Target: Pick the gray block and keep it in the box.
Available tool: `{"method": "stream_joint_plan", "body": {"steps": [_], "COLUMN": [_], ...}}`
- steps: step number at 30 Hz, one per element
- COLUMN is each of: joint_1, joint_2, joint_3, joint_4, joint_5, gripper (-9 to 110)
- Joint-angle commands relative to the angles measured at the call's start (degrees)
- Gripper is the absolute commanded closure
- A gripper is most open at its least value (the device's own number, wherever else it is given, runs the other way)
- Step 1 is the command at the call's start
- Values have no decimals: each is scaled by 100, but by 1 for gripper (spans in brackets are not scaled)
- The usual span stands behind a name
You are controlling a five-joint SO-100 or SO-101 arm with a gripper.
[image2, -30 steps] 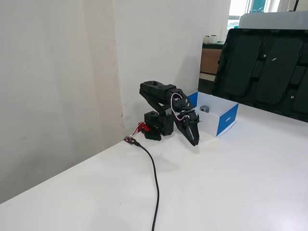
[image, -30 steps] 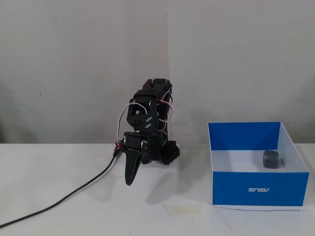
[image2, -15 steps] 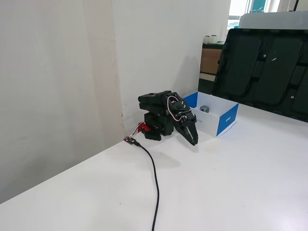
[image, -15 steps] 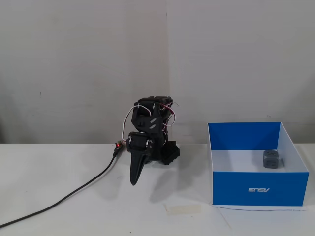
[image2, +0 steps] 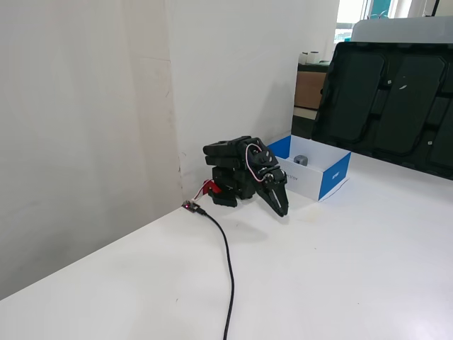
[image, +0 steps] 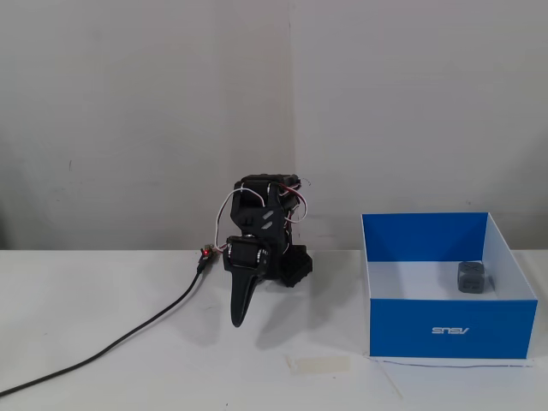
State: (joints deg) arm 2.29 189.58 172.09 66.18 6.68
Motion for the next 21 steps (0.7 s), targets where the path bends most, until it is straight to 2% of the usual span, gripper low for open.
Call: {"method": "stream_joint_plan", "body": {"steps": [1,21], "joint_1": [-44,-114], "joint_2": [677,686], "joint_3": [149,141], "joint_4": [18,79], "joint_5": [18,62], "gripper": [101,101]}}
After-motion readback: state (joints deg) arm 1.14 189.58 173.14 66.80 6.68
